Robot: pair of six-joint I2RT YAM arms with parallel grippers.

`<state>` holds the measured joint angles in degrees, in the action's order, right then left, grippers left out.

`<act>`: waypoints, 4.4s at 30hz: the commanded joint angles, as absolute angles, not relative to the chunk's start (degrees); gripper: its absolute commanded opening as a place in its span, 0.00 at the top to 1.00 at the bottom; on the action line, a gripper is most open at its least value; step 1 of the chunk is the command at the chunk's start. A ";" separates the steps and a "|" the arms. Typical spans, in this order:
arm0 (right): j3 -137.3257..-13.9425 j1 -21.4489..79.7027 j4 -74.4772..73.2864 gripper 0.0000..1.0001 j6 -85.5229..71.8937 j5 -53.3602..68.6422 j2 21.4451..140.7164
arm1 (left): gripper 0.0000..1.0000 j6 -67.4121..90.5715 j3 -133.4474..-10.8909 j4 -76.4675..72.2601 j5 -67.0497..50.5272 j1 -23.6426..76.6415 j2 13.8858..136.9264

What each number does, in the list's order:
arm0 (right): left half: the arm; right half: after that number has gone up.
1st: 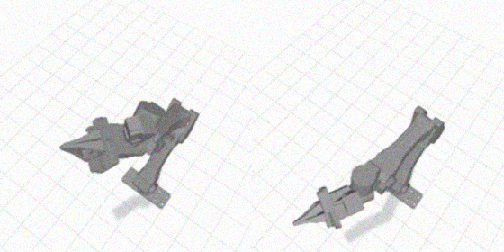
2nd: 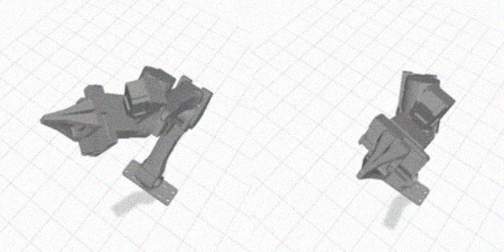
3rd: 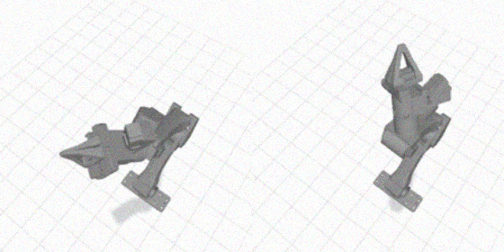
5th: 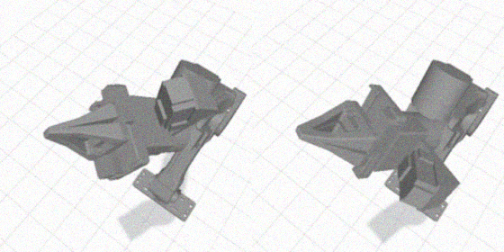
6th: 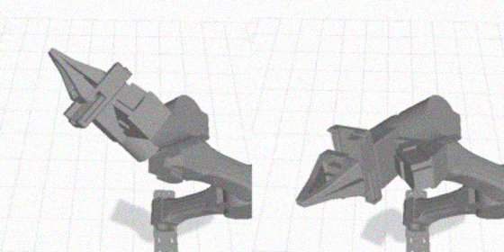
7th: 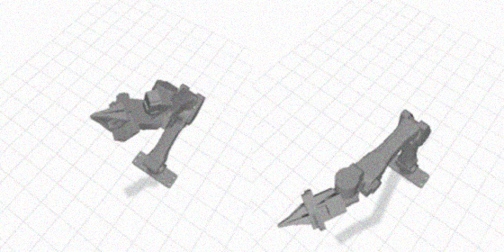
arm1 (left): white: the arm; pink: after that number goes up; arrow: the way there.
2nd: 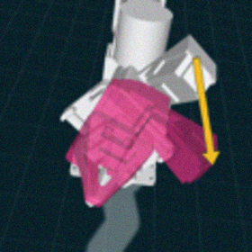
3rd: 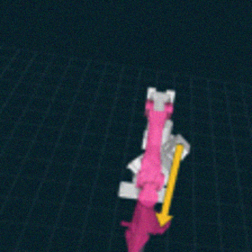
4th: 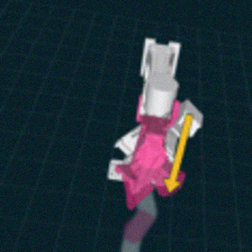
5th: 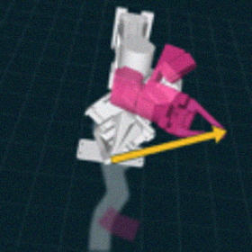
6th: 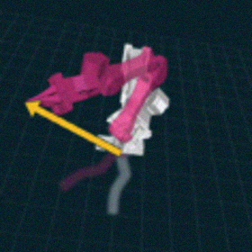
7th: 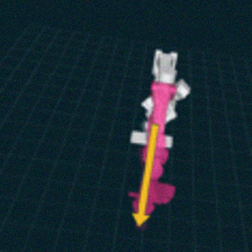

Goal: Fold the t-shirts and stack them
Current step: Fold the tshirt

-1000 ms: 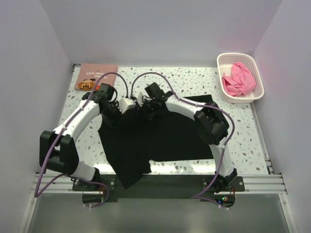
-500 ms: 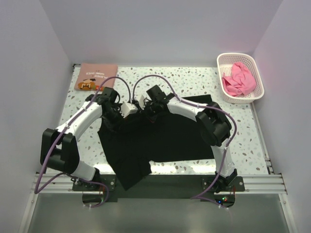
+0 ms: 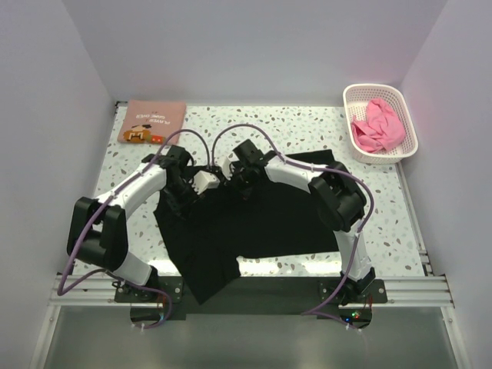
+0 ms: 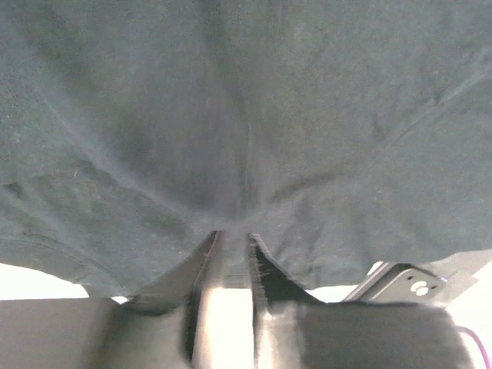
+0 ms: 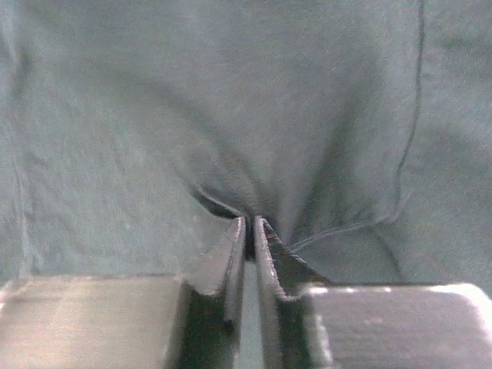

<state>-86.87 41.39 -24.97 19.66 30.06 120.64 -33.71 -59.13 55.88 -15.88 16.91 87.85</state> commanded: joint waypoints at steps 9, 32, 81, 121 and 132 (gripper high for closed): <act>-97.19 32.72 -38.13 0.33 21.98 34.10 112.15 | 0.53 -31.21 -75.13 57.66 -36.72 -5.16 90.16; -105.82 8.44 -43.86 0.34 29.35 16.44 122.95 | 0.48 7.56 -76.99 30.06 -41.05 -16.26 111.97; -112.14 8.35 -43.94 0.36 29.80 7.38 133.42 | 0.96 0.28 -91.57 31.02 -29.79 -16.79 128.14; -41.05 28.65 -53.62 0.53 57.12 5.72 67.50 | 0.06 -89.65 -41.67 69.27 -28.84 -3.43 61.26; -33.75 28.74 -45.80 0.59 57.92 0.80 68.81 | 0.11 -84.81 -38.59 64.25 -26.46 -2.02 63.72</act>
<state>-34.72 28.49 -50.85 56.82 3.62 68.27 -86.00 -38.96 66.52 -26.65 -2.76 63.75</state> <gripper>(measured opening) 0.416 0.897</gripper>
